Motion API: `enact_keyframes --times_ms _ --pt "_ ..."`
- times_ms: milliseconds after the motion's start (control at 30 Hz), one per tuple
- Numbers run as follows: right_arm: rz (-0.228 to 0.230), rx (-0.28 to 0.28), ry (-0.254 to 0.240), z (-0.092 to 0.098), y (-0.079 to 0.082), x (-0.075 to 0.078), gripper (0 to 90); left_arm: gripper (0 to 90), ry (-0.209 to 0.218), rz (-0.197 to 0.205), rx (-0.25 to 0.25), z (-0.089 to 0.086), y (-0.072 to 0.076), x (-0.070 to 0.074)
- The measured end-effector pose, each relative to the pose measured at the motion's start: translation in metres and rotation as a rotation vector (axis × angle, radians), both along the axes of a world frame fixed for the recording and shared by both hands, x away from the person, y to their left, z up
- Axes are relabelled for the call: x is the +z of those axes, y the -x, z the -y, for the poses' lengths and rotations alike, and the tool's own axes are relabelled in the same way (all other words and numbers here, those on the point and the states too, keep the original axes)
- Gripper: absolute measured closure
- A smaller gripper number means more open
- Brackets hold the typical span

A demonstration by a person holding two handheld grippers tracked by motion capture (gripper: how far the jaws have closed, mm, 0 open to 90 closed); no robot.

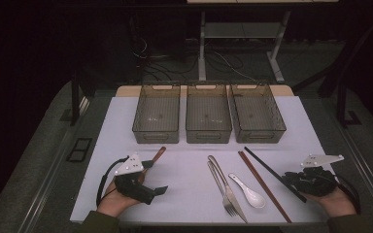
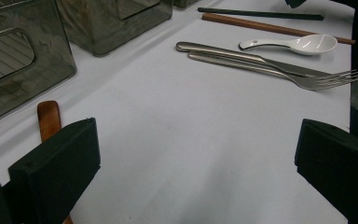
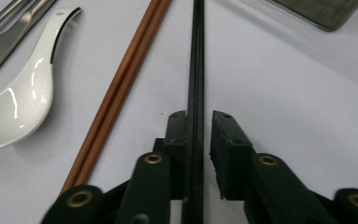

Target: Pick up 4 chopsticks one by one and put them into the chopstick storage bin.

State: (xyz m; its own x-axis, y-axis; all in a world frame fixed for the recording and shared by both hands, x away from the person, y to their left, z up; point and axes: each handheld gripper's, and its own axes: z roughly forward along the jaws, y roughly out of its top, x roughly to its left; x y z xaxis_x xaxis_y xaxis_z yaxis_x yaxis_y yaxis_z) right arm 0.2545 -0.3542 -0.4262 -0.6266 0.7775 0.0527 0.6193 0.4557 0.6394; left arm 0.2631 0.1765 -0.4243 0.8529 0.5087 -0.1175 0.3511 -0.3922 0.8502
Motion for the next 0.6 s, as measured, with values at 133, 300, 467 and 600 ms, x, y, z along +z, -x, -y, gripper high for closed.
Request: enact_keyframes --times_ms 133,300,467,600 --pt "-0.009 0.012 -0.005 0.0008 -0.0022 -0.0003 81.2 0.0 -0.004 -0.003 -0.003 0.0001 -0.0002 -0.0004" --pt "-0.022 0.017 0.002 0.0001 -0.0025 -0.0015 82.2 0.0 -0.004 -0.001 -0.003 -0.0001 -0.0002 -0.0001" --pt "-0.028 0.02 0.01 0.0002 -0.003 -0.0034 83.1 0.0 -0.003 -0.001 -0.004 -0.0001 -0.0001 -0.0003" --pt "-0.046 0.016 0.021 0.0006 -0.0045 -0.0064 83.2 0.0 -0.002 -0.001 -0.004 0.0 -0.0002 -0.0003"
